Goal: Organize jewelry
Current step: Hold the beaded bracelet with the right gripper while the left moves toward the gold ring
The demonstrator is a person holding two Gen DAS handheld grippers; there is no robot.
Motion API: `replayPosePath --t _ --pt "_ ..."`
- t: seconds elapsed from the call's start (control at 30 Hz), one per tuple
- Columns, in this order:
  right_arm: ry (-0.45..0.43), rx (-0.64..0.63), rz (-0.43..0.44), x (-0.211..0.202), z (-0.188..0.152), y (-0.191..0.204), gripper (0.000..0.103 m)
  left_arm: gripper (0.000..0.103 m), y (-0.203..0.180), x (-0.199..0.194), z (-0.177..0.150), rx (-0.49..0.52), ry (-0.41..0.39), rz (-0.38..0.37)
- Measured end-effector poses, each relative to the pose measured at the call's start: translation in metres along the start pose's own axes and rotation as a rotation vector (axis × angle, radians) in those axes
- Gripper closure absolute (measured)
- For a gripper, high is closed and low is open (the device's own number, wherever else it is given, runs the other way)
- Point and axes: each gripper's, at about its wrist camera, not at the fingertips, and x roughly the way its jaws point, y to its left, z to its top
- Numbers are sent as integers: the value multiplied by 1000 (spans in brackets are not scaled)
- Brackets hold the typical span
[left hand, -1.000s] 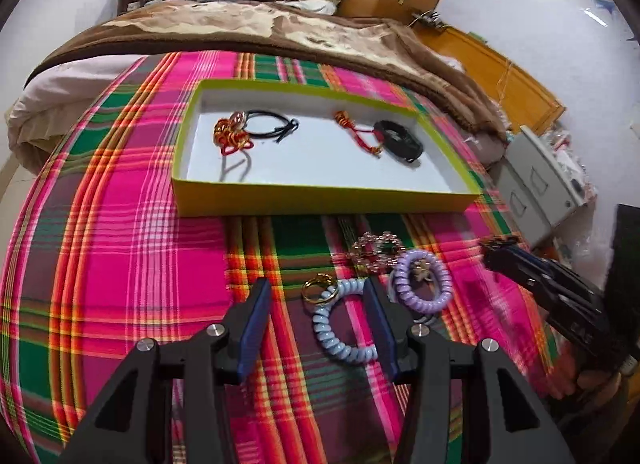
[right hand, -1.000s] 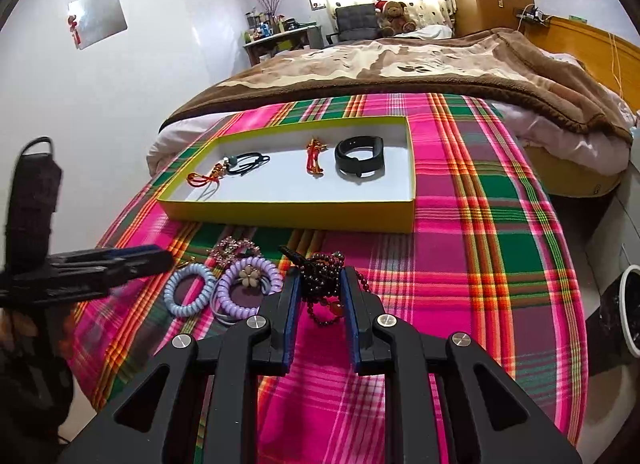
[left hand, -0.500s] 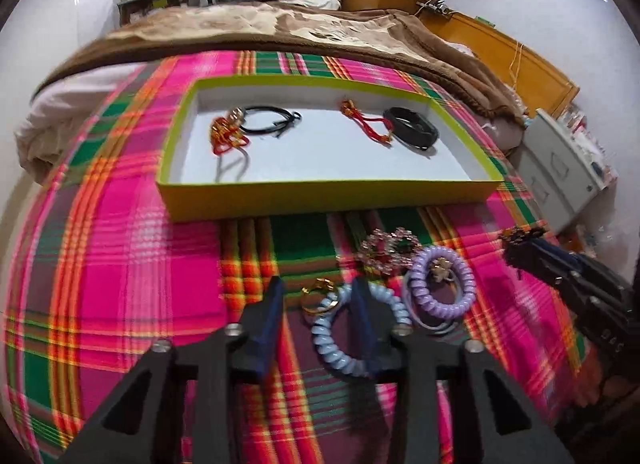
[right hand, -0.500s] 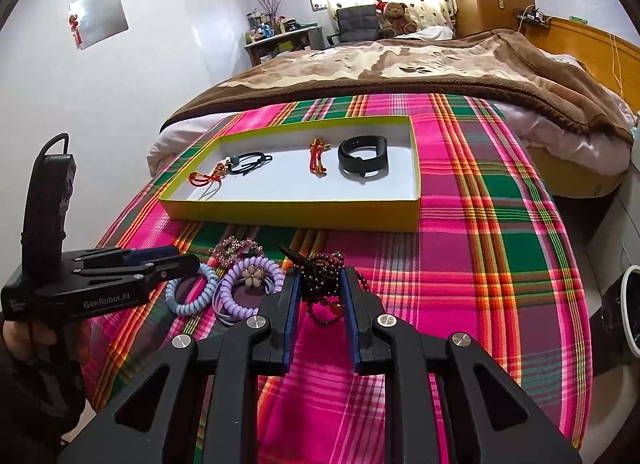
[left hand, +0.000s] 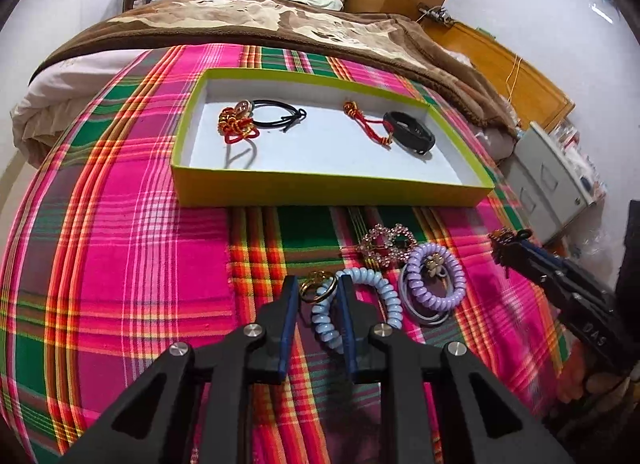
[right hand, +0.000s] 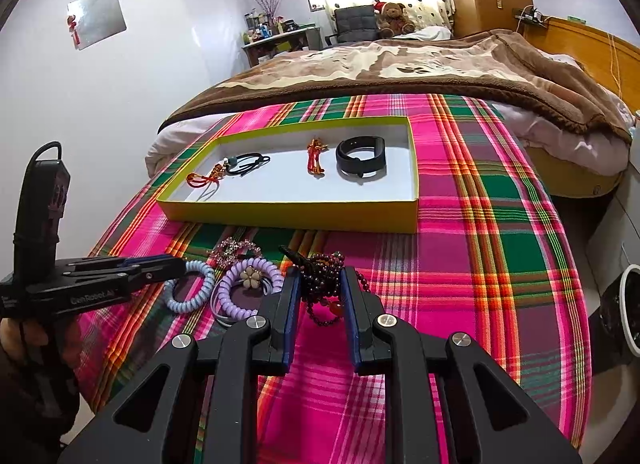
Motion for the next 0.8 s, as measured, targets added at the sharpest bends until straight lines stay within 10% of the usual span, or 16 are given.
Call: replayPosePath --t 0.53,0.8 --pt "-2 5 -2 0 0 1 82 82 27 -9 -3 -46 -18 77" --pt "-1 7 -2 -1 1 2 82 62 16 -1 1 28 -28 110"
